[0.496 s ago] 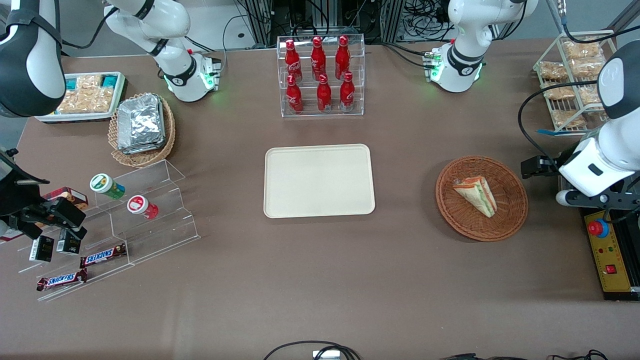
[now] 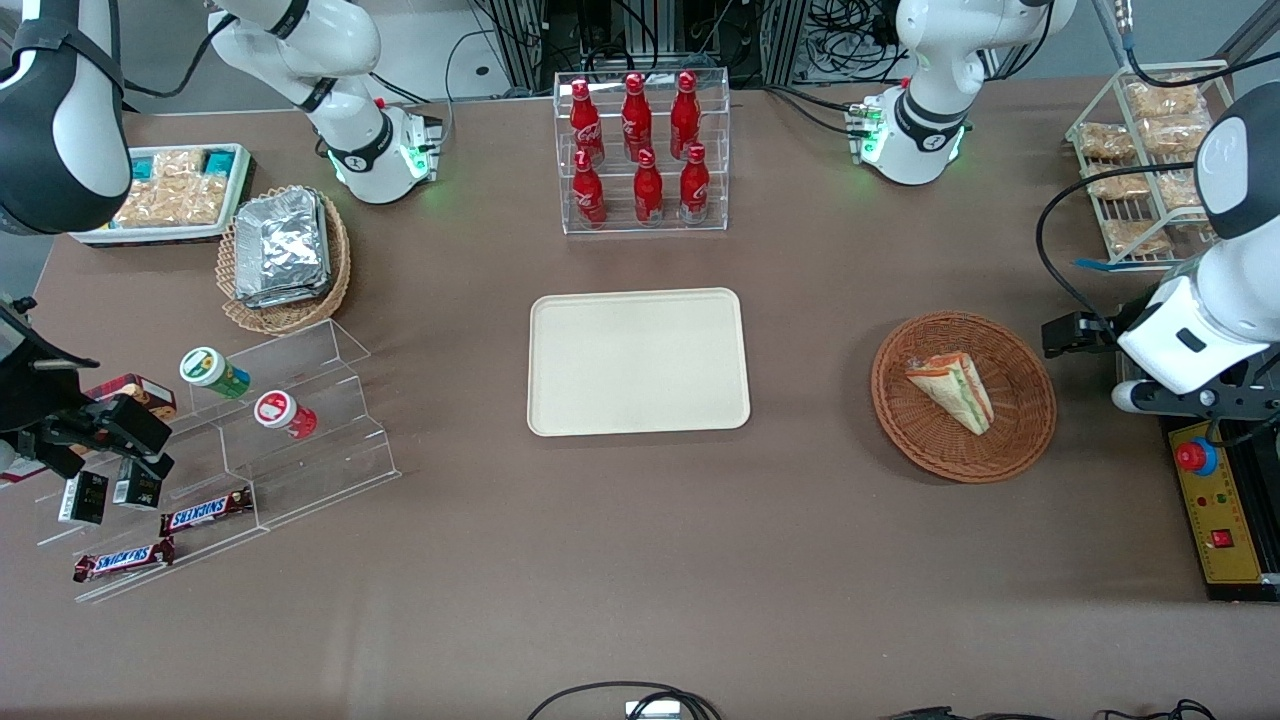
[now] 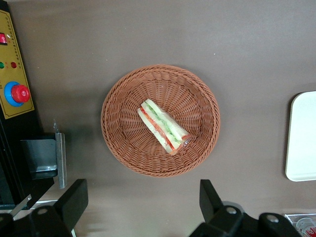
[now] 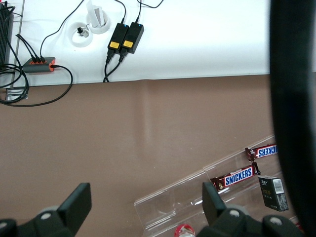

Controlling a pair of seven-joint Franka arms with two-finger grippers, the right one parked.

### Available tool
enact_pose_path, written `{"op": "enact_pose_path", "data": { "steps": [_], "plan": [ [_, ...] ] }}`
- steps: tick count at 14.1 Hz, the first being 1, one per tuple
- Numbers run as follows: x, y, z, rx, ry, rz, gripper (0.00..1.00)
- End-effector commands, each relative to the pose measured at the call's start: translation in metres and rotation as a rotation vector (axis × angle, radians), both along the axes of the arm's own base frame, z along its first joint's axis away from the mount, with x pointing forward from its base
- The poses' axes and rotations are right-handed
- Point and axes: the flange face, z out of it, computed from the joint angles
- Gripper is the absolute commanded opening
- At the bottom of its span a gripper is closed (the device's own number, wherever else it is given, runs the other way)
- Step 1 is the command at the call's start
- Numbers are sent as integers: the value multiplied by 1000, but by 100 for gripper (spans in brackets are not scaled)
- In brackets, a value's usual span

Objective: Place sandwich from basket to tray
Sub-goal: 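Move the left gripper over the sandwich in the wicker basket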

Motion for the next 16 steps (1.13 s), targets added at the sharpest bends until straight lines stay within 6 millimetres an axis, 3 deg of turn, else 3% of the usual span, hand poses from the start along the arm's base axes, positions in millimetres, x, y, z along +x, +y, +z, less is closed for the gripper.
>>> {"op": "enact_pose_path", "data": {
  "steps": [1, 5, 7, 16],
  "plan": [
    [1, 2, 3, 8, -11, -10, 100],
    [2, 1, 2, 12, -13, -4, 100],
    [4, -1, -8, 15, -25, 13, 100],
    [-25, -14, -136, 42, -49, 313, 100]
  ]
}}
